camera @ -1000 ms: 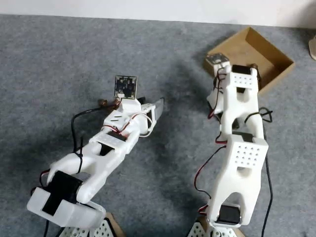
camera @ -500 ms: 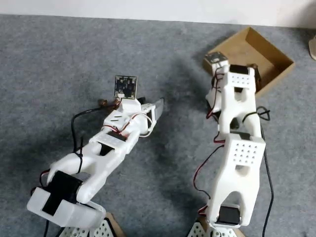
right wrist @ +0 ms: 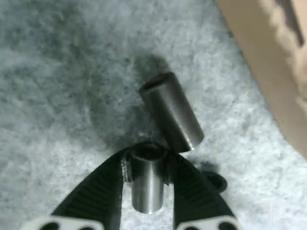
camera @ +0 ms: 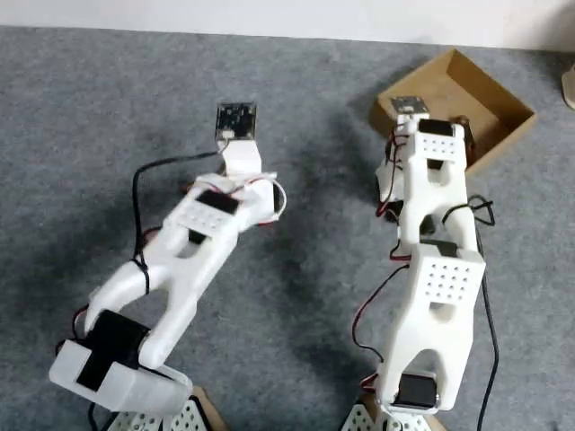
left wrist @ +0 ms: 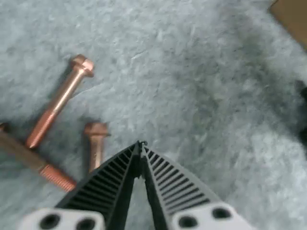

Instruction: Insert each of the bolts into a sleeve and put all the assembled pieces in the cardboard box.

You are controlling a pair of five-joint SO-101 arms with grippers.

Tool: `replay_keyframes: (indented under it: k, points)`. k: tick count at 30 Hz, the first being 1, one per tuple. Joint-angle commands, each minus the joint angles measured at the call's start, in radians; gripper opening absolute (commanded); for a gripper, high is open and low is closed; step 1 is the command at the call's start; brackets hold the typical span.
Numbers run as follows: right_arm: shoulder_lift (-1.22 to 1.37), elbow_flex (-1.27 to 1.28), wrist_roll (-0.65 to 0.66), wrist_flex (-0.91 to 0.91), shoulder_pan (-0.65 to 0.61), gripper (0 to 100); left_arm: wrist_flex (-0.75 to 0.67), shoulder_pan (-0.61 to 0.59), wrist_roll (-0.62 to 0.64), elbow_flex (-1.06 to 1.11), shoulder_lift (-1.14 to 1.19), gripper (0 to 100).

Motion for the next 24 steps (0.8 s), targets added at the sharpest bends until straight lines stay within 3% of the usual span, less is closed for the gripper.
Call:
replay_keyframes:
  k: [1, 5, 16, 20, 24]
  points:
    - [-0.077, 0.05, -0.069, 0.022, -0.013, 0.3, 0.1, -0.064, 0.014, -0.114, -0.027, 1]
    - [-0.174, 0.17, -0.158, -0.033, -0.039, 0.3, 0.153, -0.101, 0.015, -0.16, -0.027, 1]
    - [-0.595, 0.935, -0.118, -0.671, -0.111, 0.3, 0.118, -0.203, 0.058, -0.202, -0.027, 1]
    - [-0.696, 1.125, -0.109, -0.759, -0.159, 0.3, 0.12, -0.239, 0.081, -0.237, -0.022, 1]
    - [-0.693, 1.129, -0.107, -0.792, -0.157, 0.3, 0.115, -0.272, 0.195, -0.259, -0.018, 1]
